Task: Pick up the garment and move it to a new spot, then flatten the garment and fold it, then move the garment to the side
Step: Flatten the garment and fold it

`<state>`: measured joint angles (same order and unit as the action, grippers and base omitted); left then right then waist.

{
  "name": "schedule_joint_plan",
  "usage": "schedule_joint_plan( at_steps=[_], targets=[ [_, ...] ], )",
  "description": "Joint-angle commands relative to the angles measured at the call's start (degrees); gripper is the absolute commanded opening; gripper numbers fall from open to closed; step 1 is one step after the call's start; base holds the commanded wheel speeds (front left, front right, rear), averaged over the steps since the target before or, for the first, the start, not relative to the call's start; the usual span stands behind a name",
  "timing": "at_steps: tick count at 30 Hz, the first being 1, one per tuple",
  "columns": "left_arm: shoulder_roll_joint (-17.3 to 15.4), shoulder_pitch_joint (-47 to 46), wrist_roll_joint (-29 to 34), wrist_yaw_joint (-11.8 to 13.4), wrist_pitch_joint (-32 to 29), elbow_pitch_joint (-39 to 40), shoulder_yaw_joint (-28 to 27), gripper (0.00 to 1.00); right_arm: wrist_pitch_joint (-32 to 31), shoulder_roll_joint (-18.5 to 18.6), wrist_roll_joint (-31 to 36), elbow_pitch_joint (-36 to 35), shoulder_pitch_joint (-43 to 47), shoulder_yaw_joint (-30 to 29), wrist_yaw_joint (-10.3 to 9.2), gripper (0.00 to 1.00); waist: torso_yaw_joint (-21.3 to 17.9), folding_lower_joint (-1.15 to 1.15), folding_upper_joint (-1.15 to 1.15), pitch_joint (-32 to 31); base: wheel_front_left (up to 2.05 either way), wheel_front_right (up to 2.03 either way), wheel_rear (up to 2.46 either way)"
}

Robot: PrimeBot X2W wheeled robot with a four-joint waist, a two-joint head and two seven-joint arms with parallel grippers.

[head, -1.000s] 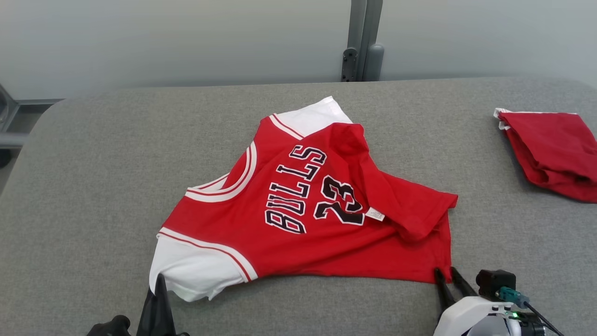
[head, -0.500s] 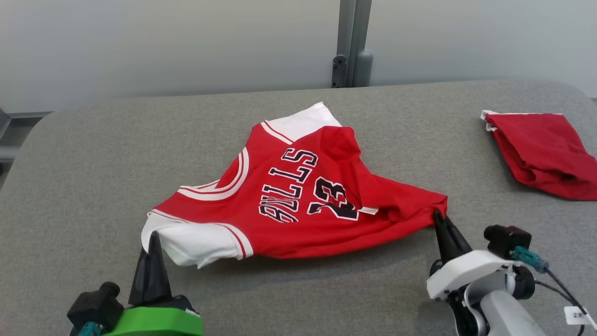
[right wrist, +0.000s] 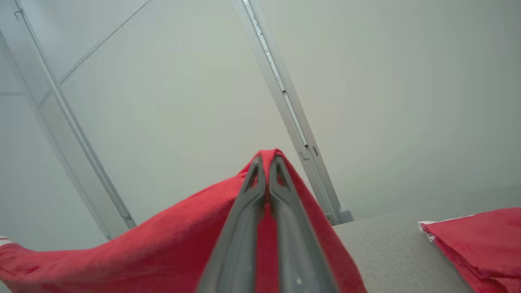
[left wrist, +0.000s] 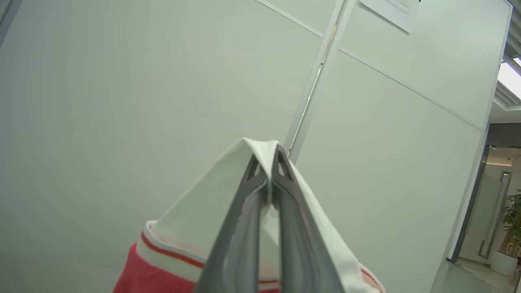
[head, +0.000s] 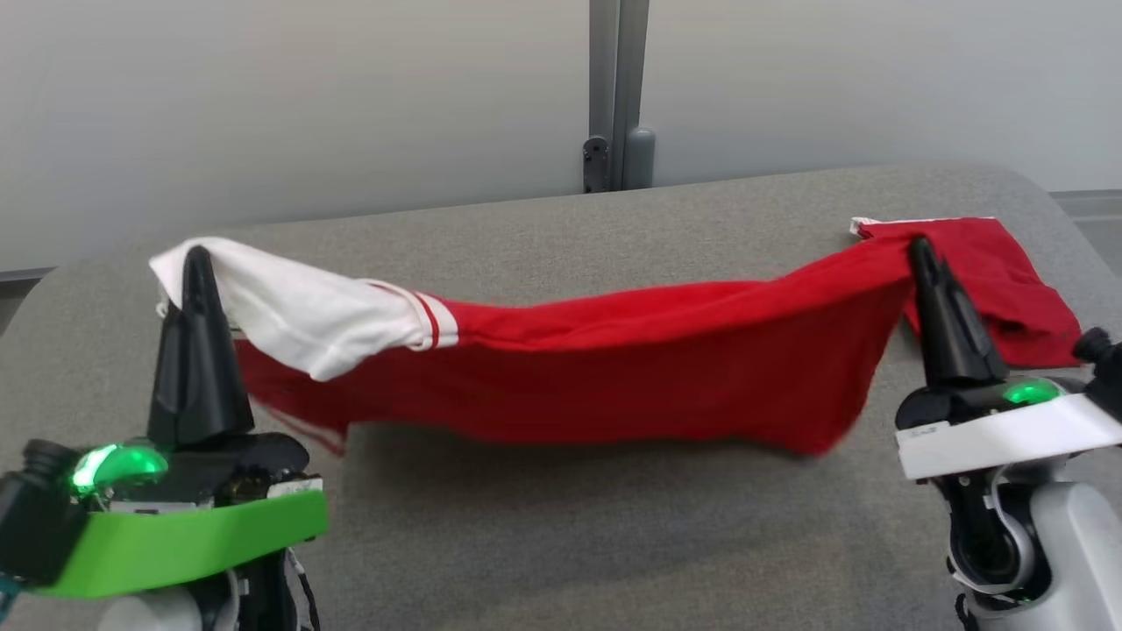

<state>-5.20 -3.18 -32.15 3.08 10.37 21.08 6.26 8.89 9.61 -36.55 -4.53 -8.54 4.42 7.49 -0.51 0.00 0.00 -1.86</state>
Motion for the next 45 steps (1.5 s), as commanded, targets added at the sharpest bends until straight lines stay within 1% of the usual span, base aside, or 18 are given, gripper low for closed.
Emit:
schedule_joint_plan(
  at_steps=[1, 7, 12, 15, 19, 20, 22, 24, 26, 28, 31, 34, 36, 39, 41, 45],
  targets=[
    [-0.81, -1.59, -0.13, 0.09, -0.89, 2.50, -0.15, 0.00, -0.77, 0.40, -0.55, -3.23, 1.06, -0.84, -0.01, 0.00, -0.68, 0.00, 0.00, -0.37, 0.00, 0.00, 0.00],
    [-3.72, -6.97, 1.57, 0.18, -5.99, 12.99, 0.54, 0.00, -4.01, 0.25, -1.25, -18.23, 2.49, -4.82, -0.01, 0.00, -1.68, 0.00, 0.00, -0.42, 0.00, 0.00, 0.00],
    [-5.39, -12.87, 1.66, 0.21, -10.67, 16.64, 1.34, 0.00, -7.34, -0.24, -0.92, -26.15, 1.95, -7.15, -0.01, 0.00, -2.02, 0.00, 0.00, 0.23, 0.00, 0.00, 0.00],
    [-5.81, -16.24, 1.12, 0.40, -12.84, 15.56, 1.25, 0.00, -9.48, -0.57, -1.07, -27.30, 0.66, -7.47, -0.01, 0.00, -2.18, 0.00, 0.00, 1.23, 0.00, 0.00, 0.00],
    [-5.35, -20.77, -2.08, 0.93, -14.95, 10.58, 0.03, 0.00, -11.73, -0.82, -2.13, -24.12, -3.24, -6.29, 0.00, 0.00, -2.24, 0.00, 0.00, 4.04, 0.00, 0.00, 0.00],
    [-5.35, -22.45, -2.76, 0.91, -15.39, 8.77, -0.52, 0.00, -12.26, -0.39, -2.13, -22.51, -5.17, -5.84, -0.01, 0.00, -2.30, 0.00, 0.00, 5.10, 0.00, 0.00, 0.00],
    [-6.52, -27.05, -2.79, -0.04, -16.08, 4.10, -1.27, 0.00, -12.74, -0.09, -2.63, -17.91, -10.53, -4.66, -0.01, 0.00, -2.29, 0.00, 0.00, 7.38, 0.00, 0.00, 0.00],
    [-7.27, -32.43, -2.45, -0.63, -16.49, -0.82, -1.44, 0.00, -12.58, 0.99, -1.62, -13.03, -17.10, -3.87, -0.01, 0.00, -2.05, 0.00, 0.00, 9.50, 0.00, 0.00, 0.00],
    [-7.92, -39.44, -1.12, -1.37, -16.22, -7.37, -1.03, 0.00, -11.75, 1.51, -0.15, -6.45, -24.96, -2.69, 0.00, 0.00, -1.62, 0.00, 0.00, 11.58, 0.00, 0.00, 0.00],
    [-7.68, -47.09, 0.07, -1.78, -15.37, -14.51, -0.39, 0.00, -10.16, 1.92, 1.83, 0.86, -33.55, -1.52, 0.00, 0.00, -1.06, 0.00, 0.00, 13.62, 0.00, 0.00, 0.00],
    [-7.88, -57.91, 3.45, -2.32, -12.11, -24.58, 0.45, 0.00, -6.51, 0.86, 4.52, 12.04, -45.01, 0.34, 0.00, 0.00, -0.59, 0.00, 0.00, 15.97, 0.00, 0.00, 0.00],
    [-6.74, -66.89, 5.32, -3.69, -7.14, -34.18, 1.42, 0.00, -1.39, -0.03, 7.37, 23.30, -54.60, 1.01, -0.01, 0.00, 0.20, 0.00, 0.00, 17.36, 0.00, 0.00, 0.00],
    [-6.49, -71.19, 6.48, -4.48, -3.35, -39.60, 1.91, 0.00, 1.81, -0.88, 9.18, 30.44, -59.50, 1.09, -0.01, 0.00, 0.84, 0.00, 0.00, 18.54, 0.00, 0.00, 0.00],
    [-4.58, -73.18, 6.22, -5.27, 0.58, -46.70, 2.42, 0.00, 4.54, -1.81, 11.15, 39.75, -64.19, 0.35, -0.01, 0.00, 2.20, 0.00, 0.00, 21.27, 0.00, 0.00, 0.00],
    [-3.73, -71.66, 5.67, -5.66, 2.55, -51.02, 2.10, 0.00, 5.50, -2.60, 11.62, 45.23, -64.28, 1.15, -0.01, 0.00, 2.84, 0.00, 0.00, 22.50, 0.00, 0.00, 0.00],
    [-2.69, -67.07, 5.49, -6.90, 4.47, -57.55, 1.72, 0.00, 6.31, -3.35, 11.55, 53.48, -61.69, 2.97, -0.01, 0.00, 3.71, 0.00, 0.00, 24.88, 0.00, 0.00, 0.00]
  ],
)
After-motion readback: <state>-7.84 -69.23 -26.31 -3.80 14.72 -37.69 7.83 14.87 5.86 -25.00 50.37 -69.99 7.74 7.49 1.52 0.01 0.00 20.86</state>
